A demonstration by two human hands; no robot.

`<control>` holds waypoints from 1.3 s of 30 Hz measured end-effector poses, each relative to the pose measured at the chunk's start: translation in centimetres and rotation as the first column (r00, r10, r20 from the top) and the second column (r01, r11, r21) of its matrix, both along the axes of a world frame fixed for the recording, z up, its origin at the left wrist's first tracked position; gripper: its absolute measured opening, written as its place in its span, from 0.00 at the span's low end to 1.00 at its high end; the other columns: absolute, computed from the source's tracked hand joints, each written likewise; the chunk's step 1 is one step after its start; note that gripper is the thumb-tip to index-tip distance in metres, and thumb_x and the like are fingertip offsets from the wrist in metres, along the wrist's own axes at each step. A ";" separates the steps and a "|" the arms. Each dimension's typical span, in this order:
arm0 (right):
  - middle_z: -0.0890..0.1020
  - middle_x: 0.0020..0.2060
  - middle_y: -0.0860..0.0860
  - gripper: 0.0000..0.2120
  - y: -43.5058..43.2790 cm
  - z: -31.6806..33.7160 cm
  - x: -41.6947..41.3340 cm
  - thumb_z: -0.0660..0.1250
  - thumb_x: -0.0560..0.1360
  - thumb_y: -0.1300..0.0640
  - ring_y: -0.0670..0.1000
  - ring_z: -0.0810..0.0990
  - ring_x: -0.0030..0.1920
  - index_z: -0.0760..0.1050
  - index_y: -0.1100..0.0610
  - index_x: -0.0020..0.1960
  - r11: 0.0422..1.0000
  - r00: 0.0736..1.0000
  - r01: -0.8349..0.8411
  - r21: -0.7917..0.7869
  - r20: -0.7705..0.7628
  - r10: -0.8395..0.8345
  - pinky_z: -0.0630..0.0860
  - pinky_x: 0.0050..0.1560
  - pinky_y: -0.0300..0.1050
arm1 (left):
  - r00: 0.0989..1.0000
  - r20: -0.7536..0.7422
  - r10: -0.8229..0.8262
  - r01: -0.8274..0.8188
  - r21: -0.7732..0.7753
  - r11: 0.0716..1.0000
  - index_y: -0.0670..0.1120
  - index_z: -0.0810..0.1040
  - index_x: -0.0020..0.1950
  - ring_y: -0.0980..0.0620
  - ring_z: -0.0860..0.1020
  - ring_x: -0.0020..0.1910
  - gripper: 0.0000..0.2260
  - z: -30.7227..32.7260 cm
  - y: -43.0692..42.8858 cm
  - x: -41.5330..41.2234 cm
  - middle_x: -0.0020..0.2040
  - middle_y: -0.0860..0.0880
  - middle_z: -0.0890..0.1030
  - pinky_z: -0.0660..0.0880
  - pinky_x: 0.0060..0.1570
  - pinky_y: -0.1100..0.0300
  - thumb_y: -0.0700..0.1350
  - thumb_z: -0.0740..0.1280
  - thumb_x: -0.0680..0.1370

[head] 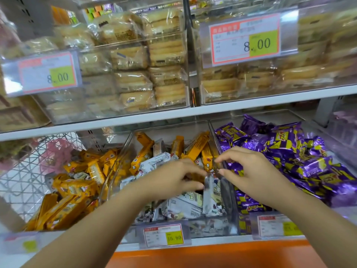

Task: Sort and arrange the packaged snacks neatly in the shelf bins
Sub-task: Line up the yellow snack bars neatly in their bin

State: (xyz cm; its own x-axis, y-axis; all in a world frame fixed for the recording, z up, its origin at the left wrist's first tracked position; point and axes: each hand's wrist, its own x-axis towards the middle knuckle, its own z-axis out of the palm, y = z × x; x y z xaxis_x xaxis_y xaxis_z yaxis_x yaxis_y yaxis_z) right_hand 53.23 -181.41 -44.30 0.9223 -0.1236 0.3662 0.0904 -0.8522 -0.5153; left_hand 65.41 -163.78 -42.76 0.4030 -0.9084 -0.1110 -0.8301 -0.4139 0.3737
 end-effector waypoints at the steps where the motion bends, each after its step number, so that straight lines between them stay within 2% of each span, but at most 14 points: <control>1: 0.75 0.53 0.37 0.10 -0.1 0.1 0.0 0.66 0.76 0.52 0.28 0.72 0.42 0.76 0.46 0.57 1.000 1.000 -0.008 -0.008 -0.010 0.007 0.68 0.48 0.27 | 0.996 0.079 0.028 -0.028 -0.001 1.000 0.56 0.72 0.68 0.58 0.72 0.57 0.18 0.0 -0.4 0.9 0.59 0.57 0.71 0.69 0.62 0.60 0.51 0.65 0.78; 3: 0.74 0.53 0.36 0.10 -0.2 0.1 0.1 0.66 0.76 0.52 0.27 0.71 0.43 0.76 0.45 0.57 1.000 1.000 -0.014 -0.015 -0.023 0.014 0.67 0.47 0.25 | 0.959 0.282 0.006 -0.034 0.097 0.995 0.57 0.70 0.69 0.52 0.71 0.63 0.20 -0.6 -1.4 2.4 0.67 0.54 0.70 0.68 0.64 0.53 0.47 0.66 0.78; 6: 0.75 0.53 0.36 0.10 -0.4 0.0 0.1 0.66 0.75 0.51 0.34 0.72 0.53 0.77 0.45 0.57 1.000 1.000 -0.010 -0.009 -0.017 0.010 0.66 0.52 0.25 | 0.864 0.490 -0.118 -0.044 0.307 0.951 0.58 0.65 0.72 0.47 0.66 0.68 0.25 -1.8 -3.0 3.4 0.71 0.51 0.67 0.64 0.64 0.49 0.45 0.67 0.77; 10: 0.75 0.52 0.36 0.10 -0.5 -0.1 0.1 0.66 0.75 0.52 0.37 0.73 0.55 0.77 0.45 0.57 1.000 0.999 -0.027 -0.008 -0.025 0.027 0.69 0.57 0.34 | 0.789 0.603 -0.116 -0.060 0.264 0.963 0.54 0.67 0.70 0.46 0.68 0.65 0.24 -1.8 -4.0 3.5 0.68 0.49 0.68 0.66 0.62 0.49 0.46 0.69 0.75; 12: 0.75 0.52 0.35 0.10 -0.5 -0.1 0.1 0.66 0.75 0.51 0.37 0.72 0.55 0.77 0.45 0.57 1.000 0.999 -0.028 -0.013 -0.020 0.027 0.68 0.57 0.33 | 0.780 0.620 -0.078 -0.056 0.193 0.980 0.53 0.67 0.66 0.47 0.70 0.63 0.20 -1.5 -3.6 3.3 0.66 0.51 0.70 0.68 0.59 0.50 0.46 0.68 0.76; 14: 0.74 0.51 0.36 0.10 -0.3 -0.1 0.2 0.66 0.75 0.52 0.39 0.71 0.56 0.77 0.46 0.57 0.999 1.000 -0.019 -0.044 0.011 0.019 0.65 0.57 0.33 | 0.803 0.595 0.032 -0.072 0.044 0.996 0.53 0.67 0.64 0.48 0.74 0.57 0.16 -0.8 -2.5 2.8 0.62 0.52 0.73 0.73 0.52 0.52 0.46 0.65 0.77; 17: 0.75 0.49 0.37 0.10 0.7 0.0 0.5 0.67 0.75 0.54 0.41 0.68 0.55 0.78 0.48 0.55 0.996 0.997 -0.022 -0.092 0.069 0.029 0.61 0.55 0.33 | 0.871 0.437 0.223 -0.128 -0.238 0.963 0.52 0.66 0.65 0.48 0.78 0.49 0.17 0.3 -0.2 1.6 0.58 0.51 0.76 0.75 0.45 0.51 0.44 0.63 0.78; 22: 0.78 0.51 0.42 0.10 3.8 0.0 1.3 0.67 0.75 0.53 0.45 0.72 0.55 0.78 0.49 0.56 0.988 0.994 -0.091 -0.124 0.043 0.097 0.68 0.58 0.44 | 0.924 0.275 0.267 -0.087 -0.528 0.845 0.52 0.70 0.63 0.55 0.74 0.55 0.19 0.3 5.4 -0.2 0.61 0.59 0.68 0.74 0.52 0.52 0.36 0.66 0.75; 25: 0.78 0.50 0.42 0.10 5.2 -0.1 1.9 0.66 0.75 0.52 0.46 0.74 0.54 0.78 0.48 0.56 0.980 0.993 -0.115 -0.162 -0.003 0.116 0.69 0.60 0.49 | 0.916 0.174 0.361 -0.190 -0.604 0.774 0.58 0.67 0.58 0.60 0.71 0.58 0.18 0.2 9.6 -0.5 0.60 0.61 0.67 0.72 0.58 0.59 0.41 0.69 0.75; 28: 0.77 0.51 0.41 0.10 6.1 0.0 2.2 0.67 0.76 0.52 0.46 0.74 0.55 0.78 0.48 0.57 0.975 0.994 -0.113 -0.190 -0.025 0.110 0.69 0.61 0.47 | 0.884 0.097 0.457 -0.297 -0.639 0.710 0.60 0.67 0.54 0.64 0.70 0.58 0.15 0.1 14.2 -0.4 0.60 0.58 0.70 0.70 0.56 0.70 0.58 0.69 0.72; 30: 0.77 0.51 0.41 0.10 6.5 0.1 2.3 0.67 0.75 0.53 0.45 0.74 0.55 0.78 0.48 0.57 0.976 0.994 -0.110 -0.189 -0.032 0.106 0.69 0.61 0.45 | 0.855 0.053 0.516 -0.376 -0.623 0.686 0.59 0.69 0.52 0.64 0.71 0.57 0.14 -0.5 16.9 0.3 0.59 0.58 0.71 0.71 0.54 0.69 0.64 0.65 0.72; 33: 0.77 0.51 0.40 0.10 7.0 -0.1 2.7 0.68 0.75 0.52 0.43 0.74 0.54 0.78 0.48 0.56 0.974 0.995 -0.097 -0.202 -0.037 0.092 0.68 0.54 0.39 | 0.839 -0.014 0.544 -0.489 -0.461 0.741 0.55 0.74 0.50 0.60 0.71 0.61 0.13 -1.6 19.8 1.2 0.60 0.56 0.73 0.70 0.57 0.62 0.62 0.61 0.72; 35: 0.77 0.51 0.40 0.10 7.0 -0.1 3.0 0.67 0.75 0.51 0.41 0.72 0.51 0.78 0.47 0.56 0.972 0.996 -0.087 -0.217 -0.051 0.078 0.65 0.48 0.34 | 0.848 -0.024 0.530 -0.509 -0.319 0.800 0.54 0.77 0.47 0.60 0.73 0.60 0.07 -2.2 20.6 1.5 0.59 0.57 0.76 0.70 0.57 0.60 0.55 0.63 0.77; 39: 0.76 0.47 0.39 0.08 6.6 0.2 3.3 0.67 0.75 0.54 0.41 0.72 0.49 0.78 0.48 0.54 0.983 0.997 -0.079 -0.163 -0.025 0.075 0.63 0.43 0.29 | 0.827 -0.024 0.562 -0.534 -0.347 0.771 0.54 0.78 0.48 0.67 0.75 0.33 0.07 -1.4 19.6 1.5 0.45 0.58 0.79 0.68 0.34 0.71 0.48 0.61 0.81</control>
State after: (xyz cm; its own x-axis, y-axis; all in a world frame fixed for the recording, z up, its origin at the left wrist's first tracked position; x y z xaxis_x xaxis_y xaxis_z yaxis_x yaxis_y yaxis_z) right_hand 56.57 -174.85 -44.15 0.9336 0.0084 0.3582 0.1506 -0.9162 -0.3712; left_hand 66.89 -144.15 -44.14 0.8380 -0.5072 0.2012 -0.5311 -0.6735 0.5141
